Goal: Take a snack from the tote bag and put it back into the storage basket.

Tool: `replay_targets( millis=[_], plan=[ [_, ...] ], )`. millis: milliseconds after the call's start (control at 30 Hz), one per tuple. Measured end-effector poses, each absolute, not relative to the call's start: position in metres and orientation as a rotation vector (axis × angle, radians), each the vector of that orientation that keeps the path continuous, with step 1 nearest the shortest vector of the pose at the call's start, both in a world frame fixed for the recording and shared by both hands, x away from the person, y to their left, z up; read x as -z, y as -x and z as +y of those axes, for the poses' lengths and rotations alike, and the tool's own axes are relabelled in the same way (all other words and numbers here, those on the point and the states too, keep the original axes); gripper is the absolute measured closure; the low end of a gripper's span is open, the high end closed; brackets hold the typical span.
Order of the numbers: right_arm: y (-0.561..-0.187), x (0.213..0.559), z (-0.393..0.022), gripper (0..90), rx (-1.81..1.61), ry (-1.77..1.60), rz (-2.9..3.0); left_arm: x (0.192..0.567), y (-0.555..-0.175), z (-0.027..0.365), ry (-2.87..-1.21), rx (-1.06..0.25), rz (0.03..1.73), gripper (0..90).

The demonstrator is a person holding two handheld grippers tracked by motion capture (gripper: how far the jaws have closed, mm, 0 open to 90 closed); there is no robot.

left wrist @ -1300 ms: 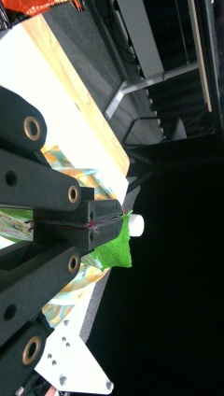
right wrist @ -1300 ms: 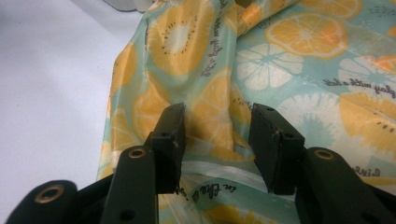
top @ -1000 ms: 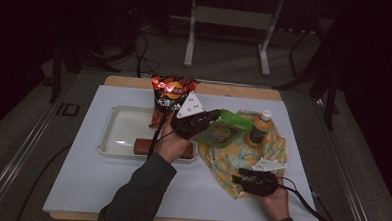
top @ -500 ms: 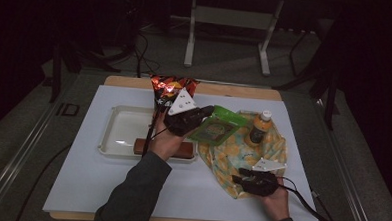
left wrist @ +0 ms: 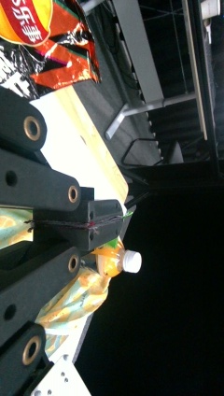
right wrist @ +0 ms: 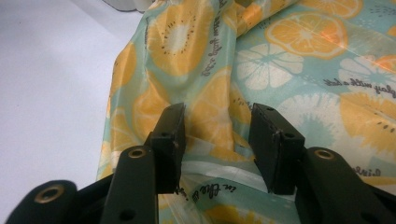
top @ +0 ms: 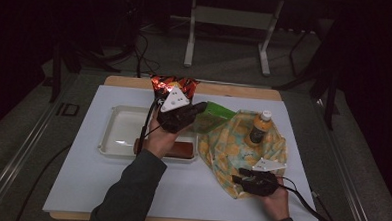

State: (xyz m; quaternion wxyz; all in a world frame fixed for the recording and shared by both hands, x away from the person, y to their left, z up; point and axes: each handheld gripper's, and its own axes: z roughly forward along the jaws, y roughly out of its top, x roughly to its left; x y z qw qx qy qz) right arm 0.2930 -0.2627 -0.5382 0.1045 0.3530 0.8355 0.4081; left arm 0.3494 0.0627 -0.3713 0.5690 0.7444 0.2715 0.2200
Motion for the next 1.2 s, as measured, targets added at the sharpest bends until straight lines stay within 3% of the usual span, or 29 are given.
replay_targets(
  millis=[1200],
  plan=[
    [-0.293, 0.538, -0.263, 55.6, -1.204, -1.040, 2.462, 0.387, -0.356, 0.097, -1.733, -0.543, 0.735, 89.8]
  ],
)
